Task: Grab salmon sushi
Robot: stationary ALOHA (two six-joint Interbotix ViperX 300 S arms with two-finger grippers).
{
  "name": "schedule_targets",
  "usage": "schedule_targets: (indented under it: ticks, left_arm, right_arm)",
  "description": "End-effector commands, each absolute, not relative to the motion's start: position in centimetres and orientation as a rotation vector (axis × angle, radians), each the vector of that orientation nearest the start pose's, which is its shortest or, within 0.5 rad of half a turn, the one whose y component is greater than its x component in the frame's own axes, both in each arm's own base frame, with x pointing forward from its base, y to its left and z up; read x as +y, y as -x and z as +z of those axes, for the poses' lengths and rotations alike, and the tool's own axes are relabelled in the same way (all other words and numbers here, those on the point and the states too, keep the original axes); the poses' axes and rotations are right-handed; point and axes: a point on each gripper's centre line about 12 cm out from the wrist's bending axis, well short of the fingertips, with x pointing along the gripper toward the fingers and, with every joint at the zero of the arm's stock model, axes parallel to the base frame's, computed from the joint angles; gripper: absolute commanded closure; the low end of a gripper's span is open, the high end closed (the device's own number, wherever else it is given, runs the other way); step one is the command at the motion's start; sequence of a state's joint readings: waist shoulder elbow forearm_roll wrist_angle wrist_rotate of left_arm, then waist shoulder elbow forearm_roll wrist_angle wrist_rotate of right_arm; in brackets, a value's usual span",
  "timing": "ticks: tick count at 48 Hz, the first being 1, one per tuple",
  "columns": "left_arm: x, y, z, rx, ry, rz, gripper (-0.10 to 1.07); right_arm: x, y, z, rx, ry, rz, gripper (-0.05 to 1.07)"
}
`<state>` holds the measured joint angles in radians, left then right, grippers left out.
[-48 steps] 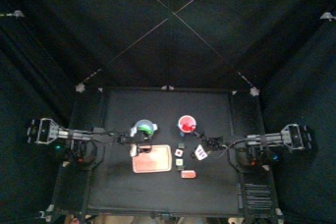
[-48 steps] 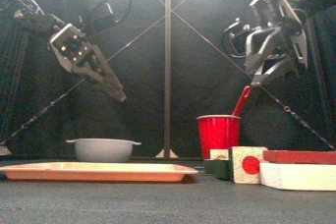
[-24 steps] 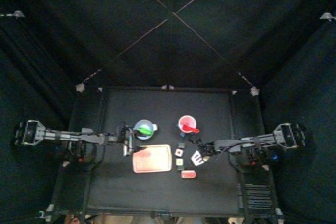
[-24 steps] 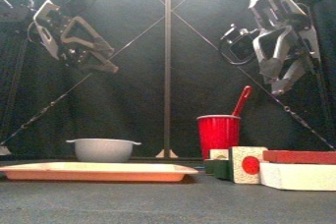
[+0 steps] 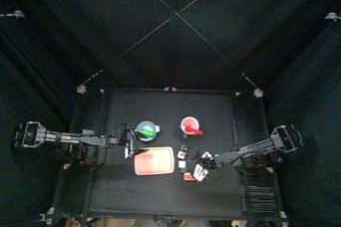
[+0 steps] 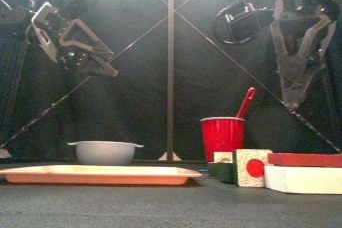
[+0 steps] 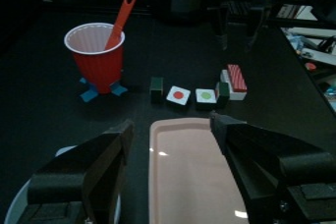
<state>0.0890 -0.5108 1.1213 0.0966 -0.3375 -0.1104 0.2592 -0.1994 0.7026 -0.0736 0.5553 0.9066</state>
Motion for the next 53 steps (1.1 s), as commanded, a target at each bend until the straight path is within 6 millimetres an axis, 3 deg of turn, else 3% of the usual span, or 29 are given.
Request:
schedule_targets:
  ticks: [1, 12, 53]
  left_arm:
    - [2.1, -26.5, 21.7, 0.258, 0.034, 0.063, 0.02]
    - [2.4, -26.4, 21.5, 0.264, 0.036, 0.073, 0.02]
    - [2.4, -26.1, 21.0, 0.278, 0.038, 0.076, 0.02]
  right_arm:
    - [8.4, -31.6, 18.7, 1.027, -0.582, -0.217, 0.12]
    - [10.1, -32.2, 17.1, 1.055, -0.434, -0.171, 0.08]
    - [11.1, -33.9, 11.7, 1.179, -0.279, -0.199, 0.09]
